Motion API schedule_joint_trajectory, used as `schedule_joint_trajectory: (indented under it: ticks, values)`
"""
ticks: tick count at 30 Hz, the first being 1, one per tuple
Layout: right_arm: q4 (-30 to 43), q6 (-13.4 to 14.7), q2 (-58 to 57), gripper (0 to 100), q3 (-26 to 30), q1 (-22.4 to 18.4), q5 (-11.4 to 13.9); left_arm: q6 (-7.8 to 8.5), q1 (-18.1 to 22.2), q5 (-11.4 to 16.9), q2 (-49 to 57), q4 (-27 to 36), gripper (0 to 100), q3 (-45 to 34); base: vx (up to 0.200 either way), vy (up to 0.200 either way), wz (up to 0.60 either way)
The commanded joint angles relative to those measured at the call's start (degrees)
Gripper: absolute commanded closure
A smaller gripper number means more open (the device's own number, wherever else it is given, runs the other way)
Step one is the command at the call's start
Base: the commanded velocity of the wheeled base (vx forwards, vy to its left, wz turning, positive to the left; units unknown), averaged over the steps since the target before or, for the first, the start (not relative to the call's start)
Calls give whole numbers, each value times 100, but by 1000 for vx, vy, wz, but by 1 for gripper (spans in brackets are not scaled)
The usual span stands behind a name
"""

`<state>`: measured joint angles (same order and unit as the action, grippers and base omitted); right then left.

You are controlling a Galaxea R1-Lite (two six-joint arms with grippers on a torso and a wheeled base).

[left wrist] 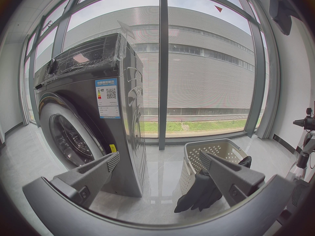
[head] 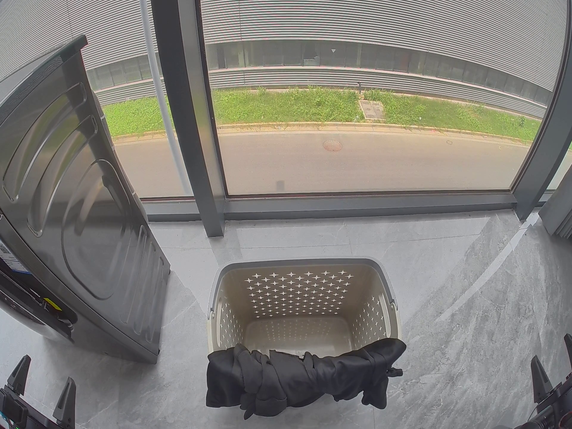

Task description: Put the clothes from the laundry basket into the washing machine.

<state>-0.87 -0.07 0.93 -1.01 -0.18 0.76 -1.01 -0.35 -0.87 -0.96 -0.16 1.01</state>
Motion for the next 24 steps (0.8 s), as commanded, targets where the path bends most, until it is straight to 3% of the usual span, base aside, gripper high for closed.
schedule_joint_trajectory:
  ticks: [1,11,17,24]
  values:
    - [-1,-1,-93,0,101,1,4,-4,0,-1,96,7,0,-101,200,0,0]
    - [-1,-1,-93,0,101,1,4,5,0,-1,96,-2,0,-101,20,0,0]
    - [-1,-1,-93,0,101,1,4,5,0,7,96,7,0,-101,200,0,0]
    - [-1,-1,-93,0,101,1,4,13,0,-1,96,7,0,-101,0,0,0]
